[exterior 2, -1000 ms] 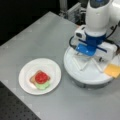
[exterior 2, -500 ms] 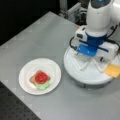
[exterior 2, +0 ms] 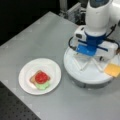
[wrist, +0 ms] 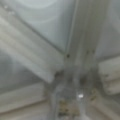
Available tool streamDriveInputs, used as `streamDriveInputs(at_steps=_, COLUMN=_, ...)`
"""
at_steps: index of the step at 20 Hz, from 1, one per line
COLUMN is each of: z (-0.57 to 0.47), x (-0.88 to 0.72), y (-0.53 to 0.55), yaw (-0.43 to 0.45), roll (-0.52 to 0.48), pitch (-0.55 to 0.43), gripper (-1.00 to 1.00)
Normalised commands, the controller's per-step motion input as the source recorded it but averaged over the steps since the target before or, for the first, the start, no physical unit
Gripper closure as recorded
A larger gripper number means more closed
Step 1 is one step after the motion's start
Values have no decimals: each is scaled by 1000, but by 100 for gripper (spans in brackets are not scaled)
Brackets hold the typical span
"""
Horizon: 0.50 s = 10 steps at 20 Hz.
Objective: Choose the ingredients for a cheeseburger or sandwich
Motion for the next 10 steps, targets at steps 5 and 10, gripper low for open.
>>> streamDriveInputs(at_steps=5, z=-49, x=-245, y=-123, yaw=366, roll=-91, pitch=-94, gripper=-100)
streamDriveInputs(at_steps=10, z=-28, x=-240, y=-130, yaw=351, roll=-146, pitch=-86, gripper=-100)
